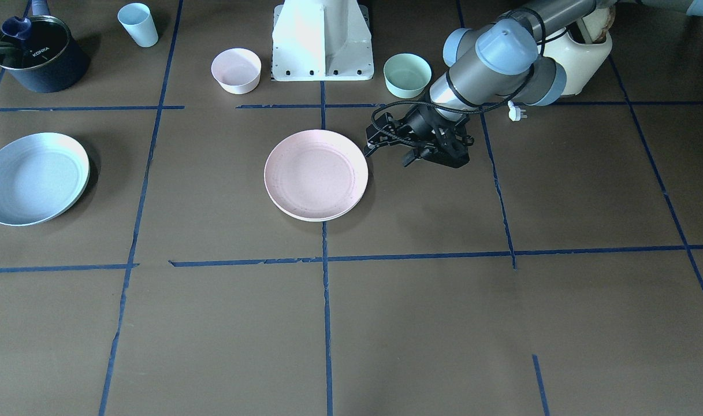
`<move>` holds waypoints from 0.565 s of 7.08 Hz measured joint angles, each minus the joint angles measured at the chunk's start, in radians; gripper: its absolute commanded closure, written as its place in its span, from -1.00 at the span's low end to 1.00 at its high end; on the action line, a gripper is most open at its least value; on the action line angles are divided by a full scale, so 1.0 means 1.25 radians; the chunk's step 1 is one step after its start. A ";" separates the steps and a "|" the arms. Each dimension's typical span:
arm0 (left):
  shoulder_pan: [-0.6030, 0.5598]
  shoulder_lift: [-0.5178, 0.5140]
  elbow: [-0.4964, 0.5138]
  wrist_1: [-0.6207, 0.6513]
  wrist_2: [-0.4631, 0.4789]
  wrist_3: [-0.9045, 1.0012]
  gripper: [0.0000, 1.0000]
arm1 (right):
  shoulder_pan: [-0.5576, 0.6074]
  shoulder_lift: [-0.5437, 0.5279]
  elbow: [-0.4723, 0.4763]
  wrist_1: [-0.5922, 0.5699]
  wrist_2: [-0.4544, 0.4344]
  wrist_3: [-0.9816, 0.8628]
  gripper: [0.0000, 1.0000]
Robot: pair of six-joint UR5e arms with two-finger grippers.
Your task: Stack three plates with pink and blue
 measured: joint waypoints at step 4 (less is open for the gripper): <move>-0.021 0.015 -0.013 0.022 0.002 0.004 -1.00 | -0.142 -0.049 -0.167 0.483 -0.091 0.369 -0.80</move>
